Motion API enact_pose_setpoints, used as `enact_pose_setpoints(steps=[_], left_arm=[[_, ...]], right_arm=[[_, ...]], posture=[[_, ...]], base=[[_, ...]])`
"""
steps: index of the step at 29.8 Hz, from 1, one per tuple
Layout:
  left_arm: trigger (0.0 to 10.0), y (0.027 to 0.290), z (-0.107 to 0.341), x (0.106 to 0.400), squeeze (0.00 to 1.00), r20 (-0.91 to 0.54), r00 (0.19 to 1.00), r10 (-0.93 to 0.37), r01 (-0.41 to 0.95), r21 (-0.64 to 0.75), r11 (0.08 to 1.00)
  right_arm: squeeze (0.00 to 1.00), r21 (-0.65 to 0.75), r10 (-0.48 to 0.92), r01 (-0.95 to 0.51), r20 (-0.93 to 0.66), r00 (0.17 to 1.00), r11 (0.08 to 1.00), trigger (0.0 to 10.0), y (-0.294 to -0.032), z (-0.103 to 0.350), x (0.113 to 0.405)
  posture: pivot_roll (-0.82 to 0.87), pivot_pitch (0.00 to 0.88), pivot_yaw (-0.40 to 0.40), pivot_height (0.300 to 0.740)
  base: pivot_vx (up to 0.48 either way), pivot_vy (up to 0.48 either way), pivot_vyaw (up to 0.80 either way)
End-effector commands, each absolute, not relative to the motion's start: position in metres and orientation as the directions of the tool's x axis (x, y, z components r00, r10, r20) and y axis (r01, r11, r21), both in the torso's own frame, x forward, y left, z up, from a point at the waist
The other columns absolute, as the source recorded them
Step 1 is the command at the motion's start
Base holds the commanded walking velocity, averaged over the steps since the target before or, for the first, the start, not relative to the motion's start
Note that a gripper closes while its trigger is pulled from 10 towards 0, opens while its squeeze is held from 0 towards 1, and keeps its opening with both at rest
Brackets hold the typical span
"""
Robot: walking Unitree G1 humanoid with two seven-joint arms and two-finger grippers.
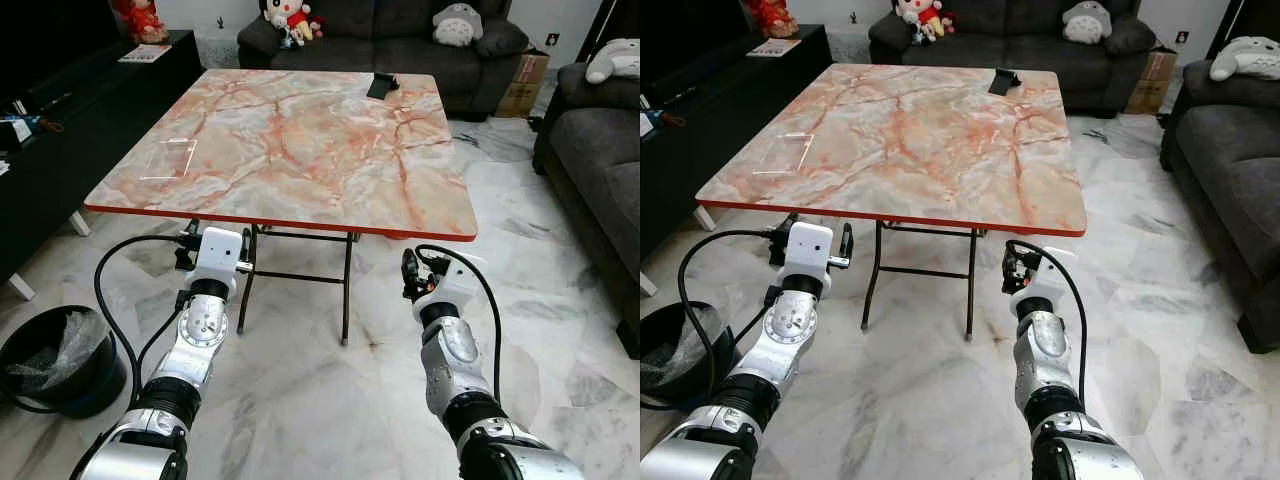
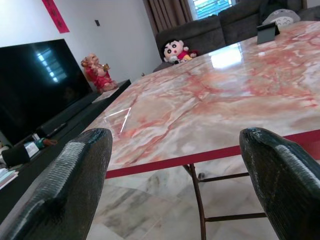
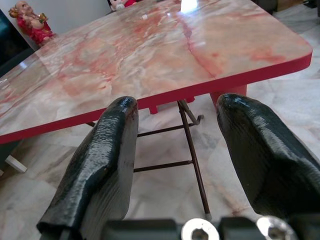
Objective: Picking trash to rubbish bin
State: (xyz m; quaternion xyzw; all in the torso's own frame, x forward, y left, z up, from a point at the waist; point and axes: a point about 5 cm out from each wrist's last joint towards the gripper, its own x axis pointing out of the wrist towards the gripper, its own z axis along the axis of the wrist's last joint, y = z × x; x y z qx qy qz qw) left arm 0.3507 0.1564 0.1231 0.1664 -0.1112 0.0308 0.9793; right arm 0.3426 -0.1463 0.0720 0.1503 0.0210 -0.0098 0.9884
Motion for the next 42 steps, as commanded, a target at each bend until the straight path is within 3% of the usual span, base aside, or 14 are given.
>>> enact_pose_setpoints(steps=[1,9,23,42], left_arm=[[10.0,0.148,0.134,0.354,0.0,0.258,0.966,0.002,-0.085,0.308,0.948],[10.0,0.138,0.131,0.354,0.0,0.229,0.973,-0.011,-0.052,0.267,0.962],[10.0,0.14,0.129,0.352,0.0,0.216,0.976,0.004,-0.059,0.251,0.966],[10.0,0.137,0.128,0.352,0.0,0.201,0.98,-0.002,-0.046,0.237,0.97]], right_arm=[[0.0,0.303,0.005,-0.008,0.011,1.0,0.953,10.0,-0.139,0.085,0.349],[0.0,0.286,0.024,-0.04,0.059,0.998,0.957,10.0,-0.134,0.097,0.353],[0.0,0.28,0.077,-0.087,0.046,0.996,0.956,10.0,-0.119,0.098,0.354],[0.0,0.283,0.087,-0.103,0.069,0.994,0.953,10.0,-0.118,0.101,0.353]], posture=[[0.19,0.0,0.01,0.74],[0.2,0.0,-0.01,0.74],[0.21,0.0,-0.045,0.74],[0.2,0.0,-0.04,0.74]], base=[[0.0,0.0,0.0],[0.0,0.0,0.0],[0.0,0.252,0.0],[0.0,0.261,0.0]])
